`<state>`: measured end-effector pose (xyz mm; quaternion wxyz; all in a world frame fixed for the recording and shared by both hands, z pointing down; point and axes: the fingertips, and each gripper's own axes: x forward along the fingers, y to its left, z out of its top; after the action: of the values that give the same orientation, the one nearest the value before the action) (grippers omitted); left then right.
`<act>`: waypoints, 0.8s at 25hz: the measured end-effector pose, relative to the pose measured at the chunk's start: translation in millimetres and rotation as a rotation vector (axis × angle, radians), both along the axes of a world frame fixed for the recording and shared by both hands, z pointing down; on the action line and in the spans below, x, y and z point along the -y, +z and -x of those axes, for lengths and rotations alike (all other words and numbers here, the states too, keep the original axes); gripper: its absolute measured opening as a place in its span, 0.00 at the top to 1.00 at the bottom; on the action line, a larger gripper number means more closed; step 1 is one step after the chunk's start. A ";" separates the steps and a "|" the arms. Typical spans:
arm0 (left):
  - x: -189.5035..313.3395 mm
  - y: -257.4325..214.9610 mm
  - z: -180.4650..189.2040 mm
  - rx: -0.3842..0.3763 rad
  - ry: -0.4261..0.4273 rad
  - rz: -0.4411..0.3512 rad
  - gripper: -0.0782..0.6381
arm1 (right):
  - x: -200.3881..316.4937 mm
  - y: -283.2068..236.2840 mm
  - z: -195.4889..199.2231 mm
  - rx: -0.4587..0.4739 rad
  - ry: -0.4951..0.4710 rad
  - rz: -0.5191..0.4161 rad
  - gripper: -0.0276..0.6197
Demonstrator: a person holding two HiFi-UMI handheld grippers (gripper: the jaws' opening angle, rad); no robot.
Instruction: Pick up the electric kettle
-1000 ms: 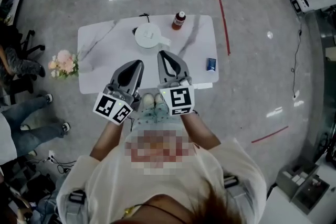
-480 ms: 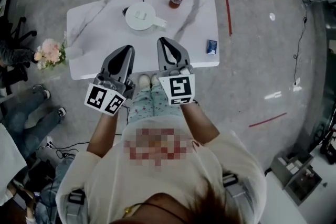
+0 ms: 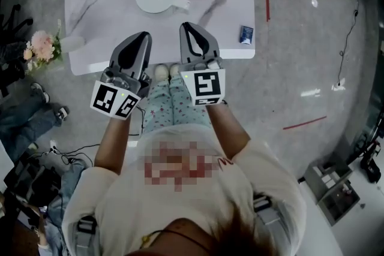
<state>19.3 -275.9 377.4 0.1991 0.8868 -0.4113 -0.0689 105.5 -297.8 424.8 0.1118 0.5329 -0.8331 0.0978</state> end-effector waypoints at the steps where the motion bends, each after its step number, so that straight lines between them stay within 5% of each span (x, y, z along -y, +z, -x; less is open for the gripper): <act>1: -0.9 5.3 0.6 0.001 -0.003 0.007 0.87 | -0.8 5.6 -0.3 -0.002 0.000 0.006 0.93; 20: 12.0 91.1 1.6 0.027 0.033 0.041 0.87 | 15.6 99.0 -0.8 -0.020 0.033 0.048 0.93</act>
<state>17.8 -287.9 468.6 0.2127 0.8901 -0.4005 -0.0452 106.3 -313.4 523.8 0.1310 0.5445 -0.8205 0.1141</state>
